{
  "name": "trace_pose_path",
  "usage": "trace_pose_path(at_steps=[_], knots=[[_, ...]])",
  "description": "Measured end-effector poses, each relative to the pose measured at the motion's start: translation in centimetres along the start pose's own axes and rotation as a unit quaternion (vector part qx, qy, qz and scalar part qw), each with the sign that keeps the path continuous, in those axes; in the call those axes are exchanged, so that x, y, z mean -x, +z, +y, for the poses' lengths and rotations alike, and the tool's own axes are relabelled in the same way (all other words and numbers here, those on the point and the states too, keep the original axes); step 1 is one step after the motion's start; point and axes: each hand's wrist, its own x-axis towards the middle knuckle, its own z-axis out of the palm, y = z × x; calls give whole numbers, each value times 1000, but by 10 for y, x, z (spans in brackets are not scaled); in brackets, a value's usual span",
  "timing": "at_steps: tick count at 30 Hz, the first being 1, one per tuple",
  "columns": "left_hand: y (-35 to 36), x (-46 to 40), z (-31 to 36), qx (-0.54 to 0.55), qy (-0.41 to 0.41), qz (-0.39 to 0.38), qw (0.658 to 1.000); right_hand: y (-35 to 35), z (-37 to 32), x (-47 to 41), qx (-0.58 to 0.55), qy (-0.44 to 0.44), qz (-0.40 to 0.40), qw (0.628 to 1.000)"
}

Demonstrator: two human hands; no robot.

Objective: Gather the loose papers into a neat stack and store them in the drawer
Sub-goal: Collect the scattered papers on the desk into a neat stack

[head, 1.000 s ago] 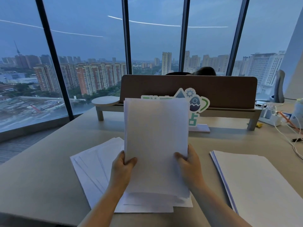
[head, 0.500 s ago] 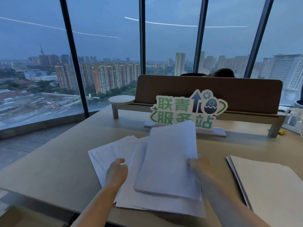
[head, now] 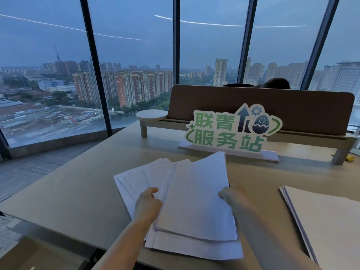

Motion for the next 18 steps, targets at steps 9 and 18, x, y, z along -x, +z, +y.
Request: trace_pose_path(at_steps=[9, 18], knots=[[-2, -6, -7, 8, 13, 6, 1000, 6, -2, -10, 72, -68, 39, 994], [-4, -14, -10, -63, 39, -24, 997, 6, -35, -30, 149, -143, -35, 978]])
